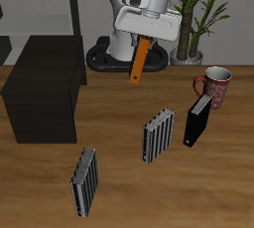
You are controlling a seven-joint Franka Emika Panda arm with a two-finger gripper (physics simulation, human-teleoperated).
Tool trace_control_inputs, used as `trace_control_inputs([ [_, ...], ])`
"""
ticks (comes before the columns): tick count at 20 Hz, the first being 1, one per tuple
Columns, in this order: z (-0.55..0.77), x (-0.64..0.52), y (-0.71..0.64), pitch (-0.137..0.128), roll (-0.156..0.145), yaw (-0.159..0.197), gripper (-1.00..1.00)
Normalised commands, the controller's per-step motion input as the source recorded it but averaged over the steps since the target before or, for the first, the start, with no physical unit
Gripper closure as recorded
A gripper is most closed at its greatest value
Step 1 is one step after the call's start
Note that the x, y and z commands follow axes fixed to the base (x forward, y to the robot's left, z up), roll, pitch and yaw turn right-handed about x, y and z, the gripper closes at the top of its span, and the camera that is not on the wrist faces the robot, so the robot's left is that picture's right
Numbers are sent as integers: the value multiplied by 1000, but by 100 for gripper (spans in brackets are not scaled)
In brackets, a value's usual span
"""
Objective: Place the orange book in the top region of the shelf
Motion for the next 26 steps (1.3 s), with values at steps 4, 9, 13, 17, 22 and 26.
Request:
trace_control_inputs([
  [4, -36, -149, 109, -27, -166, 90, 100],
  [9, -1, -73, -1, -33, -220, 52, 100],
  [13, 40, -34, -76, -27, -109, 13, 100],
  [17, 103, -27, -210, -44, -222, 16, 100],
  [22, -20, -8, -205, -17, -196, -35, 100],
  [26, -104, -49, -142, 24, -164, -34, 100],
])
